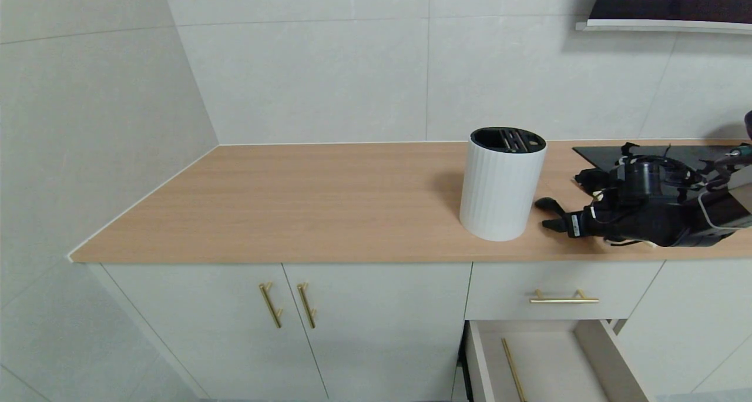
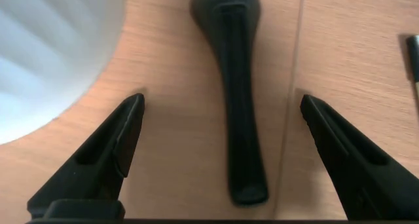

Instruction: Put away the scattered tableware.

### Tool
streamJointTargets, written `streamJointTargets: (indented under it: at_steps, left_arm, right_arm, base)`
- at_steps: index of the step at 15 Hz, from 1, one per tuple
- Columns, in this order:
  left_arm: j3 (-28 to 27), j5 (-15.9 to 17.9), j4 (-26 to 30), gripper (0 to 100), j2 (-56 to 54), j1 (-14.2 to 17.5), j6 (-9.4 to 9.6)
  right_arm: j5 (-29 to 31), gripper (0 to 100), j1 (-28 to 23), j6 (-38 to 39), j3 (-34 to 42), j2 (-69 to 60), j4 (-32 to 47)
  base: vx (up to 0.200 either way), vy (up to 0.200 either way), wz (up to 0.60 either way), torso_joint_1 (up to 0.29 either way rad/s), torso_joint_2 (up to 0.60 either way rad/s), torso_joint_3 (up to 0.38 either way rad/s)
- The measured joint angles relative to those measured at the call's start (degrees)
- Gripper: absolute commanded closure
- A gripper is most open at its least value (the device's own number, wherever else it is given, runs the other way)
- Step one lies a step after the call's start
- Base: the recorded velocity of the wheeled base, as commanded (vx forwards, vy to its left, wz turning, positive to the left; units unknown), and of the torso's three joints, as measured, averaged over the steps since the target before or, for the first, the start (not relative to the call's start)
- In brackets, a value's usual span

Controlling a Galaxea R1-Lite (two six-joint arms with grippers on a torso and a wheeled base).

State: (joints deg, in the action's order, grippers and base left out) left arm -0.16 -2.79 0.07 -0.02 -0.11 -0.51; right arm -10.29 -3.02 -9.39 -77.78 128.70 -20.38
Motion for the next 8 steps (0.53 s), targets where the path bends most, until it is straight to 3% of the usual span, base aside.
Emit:
streamJointTargets:
  at_steps: [2,3,8]
  left_arm:
    - [0.0,0.01,0.0,0,0.0,0.01,0.0]
    - [0.0,0.0,0.0,0,0.0,0.01,0.0]
    - [0.0,0.0,0.0,0,0.0,0.01,0.0]
  right_arm:
    - [0.02,0,-0.17,0.02,-0.41,0.41,-0.06]
    - [0.02,100,-0.2,0.0,-0.48,0.57,-0.09]
    - [0.02,100,-0.33,-0.02,-1.0,1.45,-0.35]
  base:
    - [0.0,0.0,0.0,0.0,0.0,0.0]
    - [0.0,0.0,0.0,0.0,0.0,0.0]
    - [0.0,0.0,0.0,0.0,0.0,0.0]
